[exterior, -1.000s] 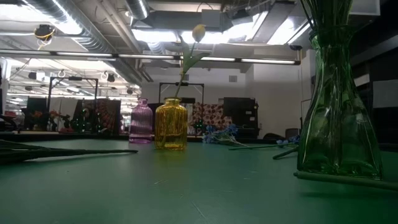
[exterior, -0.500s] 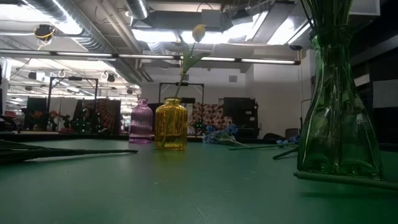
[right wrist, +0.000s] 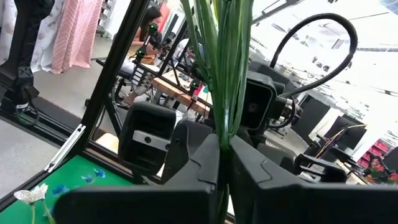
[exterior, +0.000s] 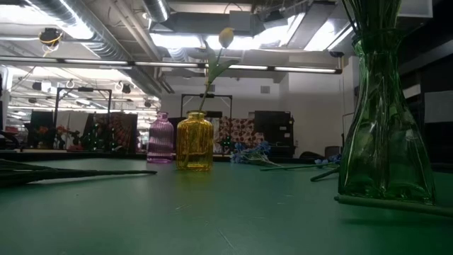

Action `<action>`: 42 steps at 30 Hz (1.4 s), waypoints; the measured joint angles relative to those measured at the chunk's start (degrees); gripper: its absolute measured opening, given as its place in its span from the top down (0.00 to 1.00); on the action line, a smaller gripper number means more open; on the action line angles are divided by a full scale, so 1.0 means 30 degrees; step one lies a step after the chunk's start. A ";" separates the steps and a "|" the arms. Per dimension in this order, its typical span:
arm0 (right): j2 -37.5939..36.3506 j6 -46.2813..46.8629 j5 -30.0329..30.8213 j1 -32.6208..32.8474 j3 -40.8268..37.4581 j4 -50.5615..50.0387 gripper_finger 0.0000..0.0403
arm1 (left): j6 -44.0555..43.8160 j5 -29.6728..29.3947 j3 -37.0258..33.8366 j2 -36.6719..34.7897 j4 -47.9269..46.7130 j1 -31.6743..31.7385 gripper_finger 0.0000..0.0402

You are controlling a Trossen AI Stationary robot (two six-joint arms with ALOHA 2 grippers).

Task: Sort flowers into vase by color
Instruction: Put the white flowers into the green vase

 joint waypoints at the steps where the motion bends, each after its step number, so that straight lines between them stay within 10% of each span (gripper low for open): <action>1: 0.0027 0.0000 0.0007 -0.0003 0.0000 0.0032 0.95 | 0.0012 0.0007 0.0000 0.0051 0.0213 0.0007 0.73; 9: 0.0080 0.0095 0.0049 -0.0122 0.0007 -0.0102 0.95 | 0.0090 -0.0034 0.0000 0.0311 0.0173 0.0022 0.97; 30: -0.4330 0.0700 -0.0387 0.0020 0.0015 -0.6366 0.63 | 0.4578 -1.0088 -0.0007 -0.0898 -0.0130 -0.3284 0.98; 36: -0.5107 0.0881 -0.2703 0.3014 0.0022 -0.9418 0.62 | 0.4901 -1.2981 0.0036 -0.2102 -0.1806 -0.5915 0.98; 42: -0.3944 0.0951 -0.0201 0.8639 0.0015 -0.9964 0.62 | 0.3416 -1.6753 0.0000 -0.2101 -0.3654 -0.9149 0.98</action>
